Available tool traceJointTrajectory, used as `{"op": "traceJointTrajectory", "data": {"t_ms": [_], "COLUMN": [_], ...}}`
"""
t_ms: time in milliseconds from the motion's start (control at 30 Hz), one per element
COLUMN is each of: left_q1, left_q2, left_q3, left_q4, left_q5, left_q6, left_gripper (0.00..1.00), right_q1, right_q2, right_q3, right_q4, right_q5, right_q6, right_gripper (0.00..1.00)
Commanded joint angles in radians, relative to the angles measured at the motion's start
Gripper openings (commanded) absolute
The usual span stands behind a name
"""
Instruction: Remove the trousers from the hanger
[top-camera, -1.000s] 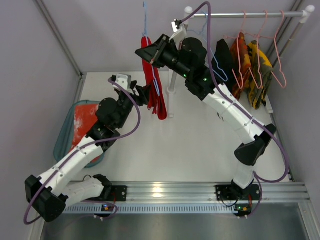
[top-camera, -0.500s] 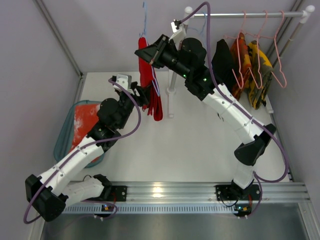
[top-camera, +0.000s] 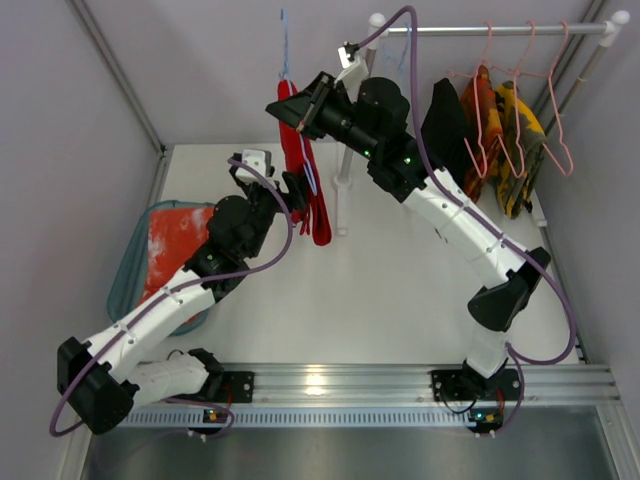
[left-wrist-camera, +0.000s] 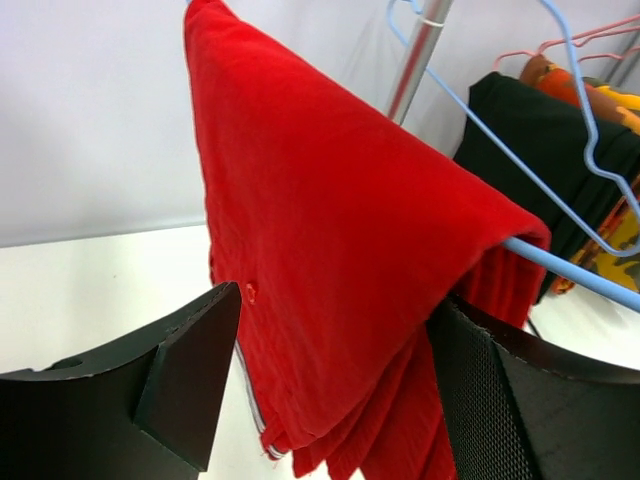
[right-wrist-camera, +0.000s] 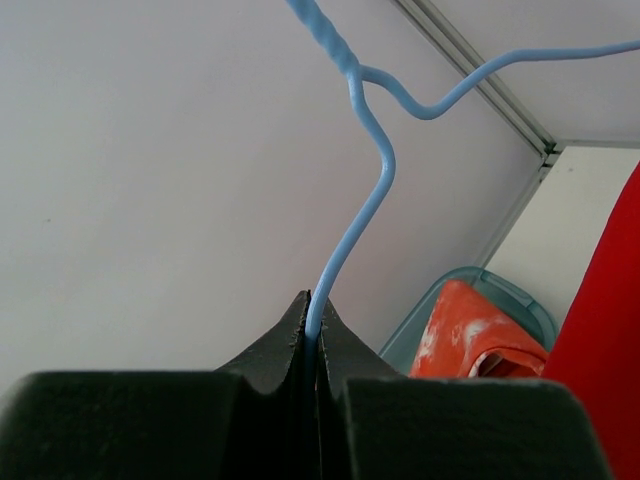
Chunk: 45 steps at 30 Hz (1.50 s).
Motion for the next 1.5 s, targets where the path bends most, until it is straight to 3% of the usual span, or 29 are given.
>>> {"op": "traceJointTrajectory", "data": {"t_ms": [0,267,467,800,1100,1467], "left_q1": [-0.009,-0.008,-0.008,-0.009,-0.043,-0.109], "left_q2": [0.004,0.013,0.048,0.065,0.075,0.121], "left_q3": [0.028,0.022,0.028,-0.023,-0.030,0.043], "left_q4": [0.052,0.122,0.217,0.384,0.386,0.325], "left_q5": [-0.097,-0.197,-0.217,-0.108,-0.122,-0.211], "left_q6": [-0.010,0.023,0.075,0.267,0.298,0.326], "left_gripper": [0.78,0.80,0.76,0.73,0.88,0.90], "right_q1": [0.035,0.037,0.047,0.049,0.067,0.081], "right_q2": [-0.050,-0.080,-0.109,-0.123,-0.093,-0.070], "right_q3": [0.078,0.046,0.004,0.007,0.062,0.098], "right_q4": [0.183,0.176,0.176,0.188,0.191,0.179], "right_q5": [-0.022,-0.037,-0.062,-0.082,-0.059,-0.040], "right_q6": [-0.001,0.038,0.072,0.111,0.109,0.114], "right_gripper": [0.00,0.00,0.00,0.00,0.00,0.00]}}
